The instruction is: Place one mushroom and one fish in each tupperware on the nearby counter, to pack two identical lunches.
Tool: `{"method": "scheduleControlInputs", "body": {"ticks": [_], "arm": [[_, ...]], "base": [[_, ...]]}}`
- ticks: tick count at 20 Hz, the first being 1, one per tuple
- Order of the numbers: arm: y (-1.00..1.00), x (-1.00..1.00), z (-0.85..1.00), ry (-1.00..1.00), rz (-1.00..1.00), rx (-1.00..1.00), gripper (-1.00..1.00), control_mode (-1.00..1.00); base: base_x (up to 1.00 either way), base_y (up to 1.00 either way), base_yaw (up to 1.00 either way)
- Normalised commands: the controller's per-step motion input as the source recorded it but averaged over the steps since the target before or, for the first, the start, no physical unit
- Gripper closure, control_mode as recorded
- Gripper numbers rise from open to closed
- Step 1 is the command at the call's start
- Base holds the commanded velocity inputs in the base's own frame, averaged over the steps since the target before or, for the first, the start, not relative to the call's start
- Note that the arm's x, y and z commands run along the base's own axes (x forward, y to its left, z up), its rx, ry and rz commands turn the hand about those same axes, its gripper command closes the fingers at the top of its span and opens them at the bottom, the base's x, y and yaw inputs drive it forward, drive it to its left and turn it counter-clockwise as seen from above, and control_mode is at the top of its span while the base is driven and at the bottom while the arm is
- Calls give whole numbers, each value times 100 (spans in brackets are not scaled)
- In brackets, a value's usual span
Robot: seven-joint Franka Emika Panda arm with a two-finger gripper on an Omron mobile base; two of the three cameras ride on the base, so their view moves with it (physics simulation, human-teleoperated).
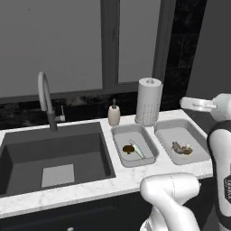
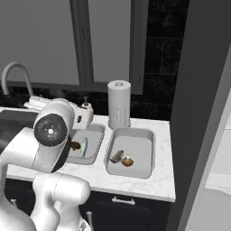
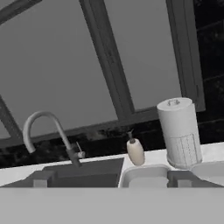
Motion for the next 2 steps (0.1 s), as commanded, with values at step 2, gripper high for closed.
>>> {"method": "scheduleControlInputs", "body": {"ticks": [2], "arm": [[100, -80, 100, -57, 0, -23, -100, -100]], "base": [[0, 0, 0]]}}
